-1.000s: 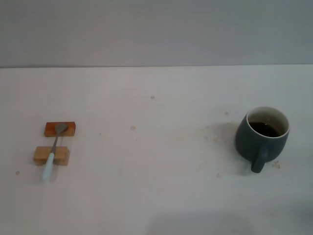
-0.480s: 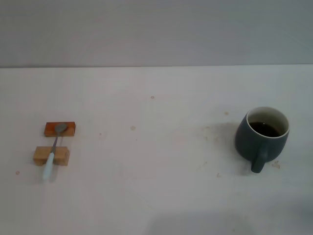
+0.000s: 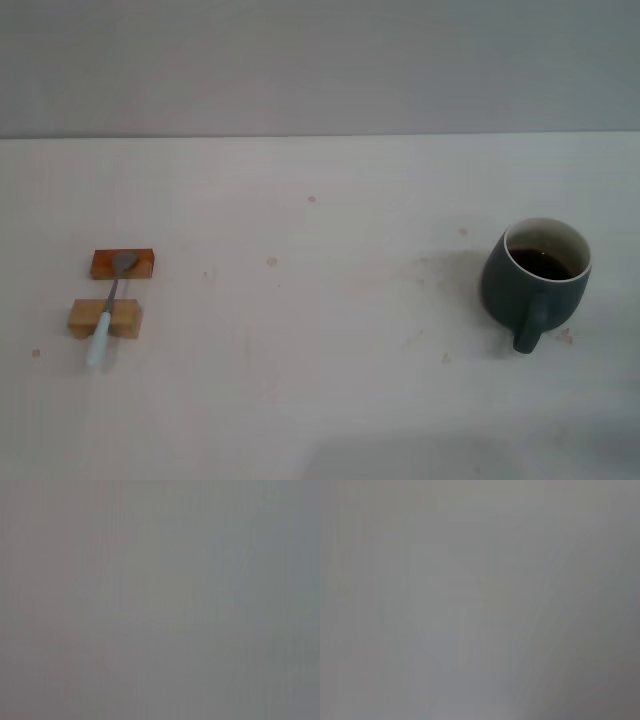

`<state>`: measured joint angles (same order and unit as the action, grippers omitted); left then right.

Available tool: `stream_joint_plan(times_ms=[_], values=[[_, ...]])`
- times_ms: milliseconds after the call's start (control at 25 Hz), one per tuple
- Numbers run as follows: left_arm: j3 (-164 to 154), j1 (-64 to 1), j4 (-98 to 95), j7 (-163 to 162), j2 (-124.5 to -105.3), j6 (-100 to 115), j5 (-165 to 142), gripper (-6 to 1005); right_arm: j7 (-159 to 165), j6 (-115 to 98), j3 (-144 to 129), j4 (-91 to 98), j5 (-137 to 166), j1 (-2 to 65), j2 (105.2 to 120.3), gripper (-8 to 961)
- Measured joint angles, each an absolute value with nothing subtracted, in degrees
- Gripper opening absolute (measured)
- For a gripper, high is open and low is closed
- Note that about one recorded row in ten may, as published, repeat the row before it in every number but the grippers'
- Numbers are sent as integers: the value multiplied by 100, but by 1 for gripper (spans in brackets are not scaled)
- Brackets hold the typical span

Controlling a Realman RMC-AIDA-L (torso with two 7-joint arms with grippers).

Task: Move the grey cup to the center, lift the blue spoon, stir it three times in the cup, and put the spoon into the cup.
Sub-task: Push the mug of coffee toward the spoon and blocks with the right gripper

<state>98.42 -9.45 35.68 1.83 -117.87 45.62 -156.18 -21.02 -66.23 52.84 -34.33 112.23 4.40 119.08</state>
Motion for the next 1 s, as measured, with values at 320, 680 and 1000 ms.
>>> stream_joint_plan(times_ms=[320, 680, 1000], values=[[9660, -801, 3595, 116, -11802, 4637, -15594, 710, -1512, -7109, 4514, -2800, 11291, 650, 11880, 122], [9425, -620, 3667, -102, -11823, 4903, -15590, 710, -178, -7677, 4192, -1458, 12267, 1041, 11872, 121], [9179, -500, 3715, -96, -11853, 5137, -15565, 709, -115, -7390, 4569, -880, 12110, 1602, 11866, 121]])
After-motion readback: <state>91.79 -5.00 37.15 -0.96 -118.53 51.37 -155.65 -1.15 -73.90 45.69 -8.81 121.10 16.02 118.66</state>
